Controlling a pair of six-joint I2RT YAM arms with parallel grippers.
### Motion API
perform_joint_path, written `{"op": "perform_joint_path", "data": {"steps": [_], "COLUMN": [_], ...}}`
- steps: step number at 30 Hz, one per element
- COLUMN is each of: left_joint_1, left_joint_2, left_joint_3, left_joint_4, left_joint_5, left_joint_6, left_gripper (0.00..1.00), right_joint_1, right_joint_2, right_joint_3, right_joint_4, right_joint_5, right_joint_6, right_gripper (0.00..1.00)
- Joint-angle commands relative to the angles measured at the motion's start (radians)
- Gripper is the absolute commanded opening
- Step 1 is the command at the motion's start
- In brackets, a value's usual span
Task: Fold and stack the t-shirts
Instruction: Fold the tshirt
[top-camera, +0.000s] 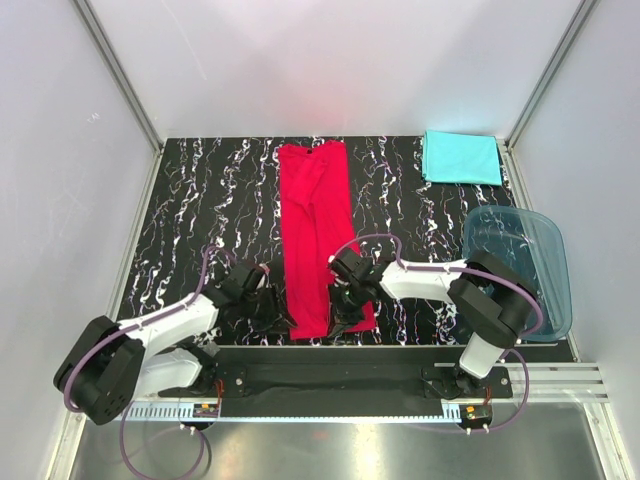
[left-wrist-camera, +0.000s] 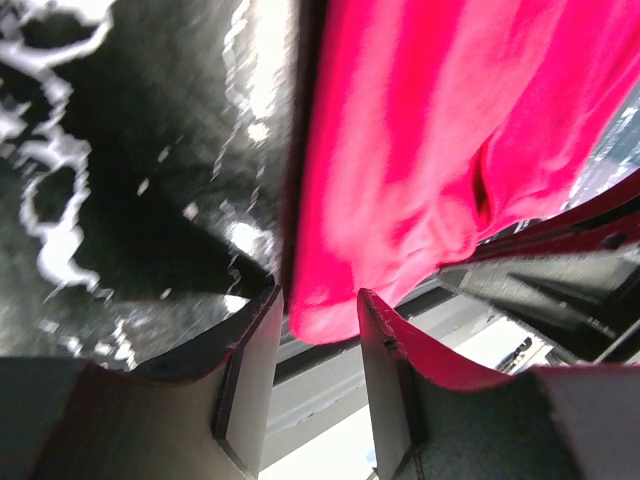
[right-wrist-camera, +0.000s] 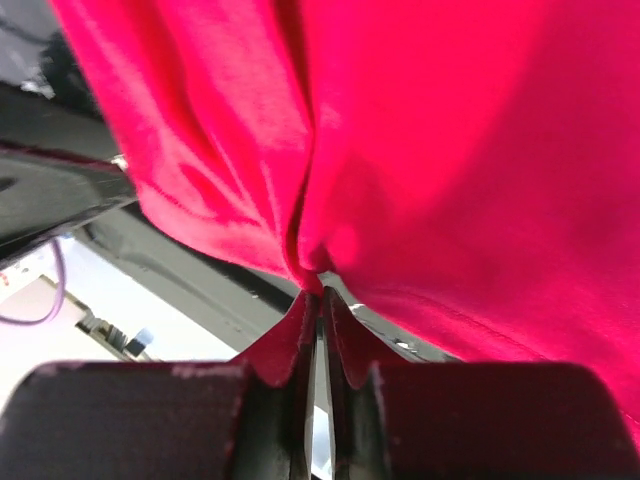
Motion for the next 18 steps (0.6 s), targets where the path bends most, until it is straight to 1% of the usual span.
{"op": "perform_joint_path", "data": {"steps": [1, 3, 5, 8, 9, 12, 13, 16, 17, 18], "left_joint_1": [-0.007, -0.011, -0.014, -0.019, -0.019, -0.025, -0.027, -0.030, -0.030, -0.030], "left_joint_2": [-0.035, -0.058, -0.069, -0.046, -0.039, -0.008, -0.003, 0.003, 0.003, 0.004], "left_joint_3": [-0.005, -0.011, -0.025, -0.034, -0.034, -0.034, -0.037, -0.043, -0.045, -0.051], "left_joint_4": [-0.121, -0.118, -0.080, -0.033, -0.023, 0.005, 0.014, 0.034, 0.039, 0.045], "left_joint_5": [-0.062, -0.045, -0.010, 0.023, 0.027, 0.043, 0.047, 0.049, 0.046, 0.046], "left_joint_6": [0.021, 0.020, 0.015, 0.007, 0.004, -0.007, -0.011, -0.022, -0.023, -0.028], "left_gripper": [0.43, 0.47, 0.49, 0.50, 0.50, 0.50, 0.50, 0.50, 0.50, 0.50], "right_joint_1": [0.009, 0.007, 0.009, 0.009, 0.007, 0.009, 0.007, 0.007, 0.007, 0.007], "right_joint_2": [-0.036, -0.046, -0.052, -0.047, -0.050, -0.093, -0.125, -0.197, -0.216, -0.233], "right_joint_3": [-0.016, -0.025, -0.042, -0.053, -0.055, -0.039, -0.033, 0.001, 0.017, 0.024], "right_joint_4": [-0.040, -0.039, -0.020, -0.001, 0.006, -0.014, -0.028, -0.106, -0.156, -0.187], "right_joint_5": [0.060, 0.057, 0.042, 0.003, -0.001, 0.000, 0.003, 0.037, 0.054, 0.078], "right_joint_6": [0.010, 0.016, 0.020, 0.019, 0.014, 0.011, 0.004, -0.006, -0.012, -0.016], "right_gripper": [0.10, 0.10, 0.11, 0.15, 0.23, 0.33, 0.38, 0.42, 0.49, 0.54]}}
